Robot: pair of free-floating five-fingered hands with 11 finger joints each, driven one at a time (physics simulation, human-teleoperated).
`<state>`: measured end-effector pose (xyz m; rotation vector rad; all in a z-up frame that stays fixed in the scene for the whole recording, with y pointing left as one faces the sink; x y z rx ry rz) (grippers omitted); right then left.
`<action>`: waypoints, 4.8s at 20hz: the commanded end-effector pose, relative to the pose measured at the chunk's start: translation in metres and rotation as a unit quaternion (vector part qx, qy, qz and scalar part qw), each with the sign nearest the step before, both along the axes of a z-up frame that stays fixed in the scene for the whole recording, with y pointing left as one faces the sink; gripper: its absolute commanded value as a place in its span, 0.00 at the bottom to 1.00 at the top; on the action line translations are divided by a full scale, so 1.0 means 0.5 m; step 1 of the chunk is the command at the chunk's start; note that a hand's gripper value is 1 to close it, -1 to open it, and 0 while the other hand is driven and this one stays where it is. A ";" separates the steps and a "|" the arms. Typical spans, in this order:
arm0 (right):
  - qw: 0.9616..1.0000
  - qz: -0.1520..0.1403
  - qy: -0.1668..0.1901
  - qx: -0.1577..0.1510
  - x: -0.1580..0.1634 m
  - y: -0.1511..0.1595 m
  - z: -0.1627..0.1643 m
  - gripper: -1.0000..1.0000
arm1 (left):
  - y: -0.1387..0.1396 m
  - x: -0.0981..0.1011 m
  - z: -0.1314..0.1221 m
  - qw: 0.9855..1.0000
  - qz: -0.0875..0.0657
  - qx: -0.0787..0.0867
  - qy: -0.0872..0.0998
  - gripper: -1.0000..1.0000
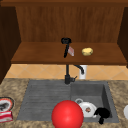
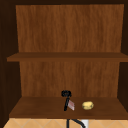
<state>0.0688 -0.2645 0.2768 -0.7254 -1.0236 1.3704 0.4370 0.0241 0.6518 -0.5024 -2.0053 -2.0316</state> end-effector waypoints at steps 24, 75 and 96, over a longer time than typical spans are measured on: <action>1.000 0.000 0.000 0.000 0.000 0.000 0.000 0.50 | -0.028 0.170 -0.090 0.991 -0.024 -0.005 0.135 0.00; 1.000 0.000 0.000 0.000 0.000 0.000 0.000 0.50 | -0.060 0.207 -0.156 0.995 0.045 -0.028 0.083 0.00; 1.000 0.000 0.000 0.000 0.000 0.000 0.000 0.50 | -0.033 0.179 -0.028 1.000 -0.003 -0.002 0.011 1.00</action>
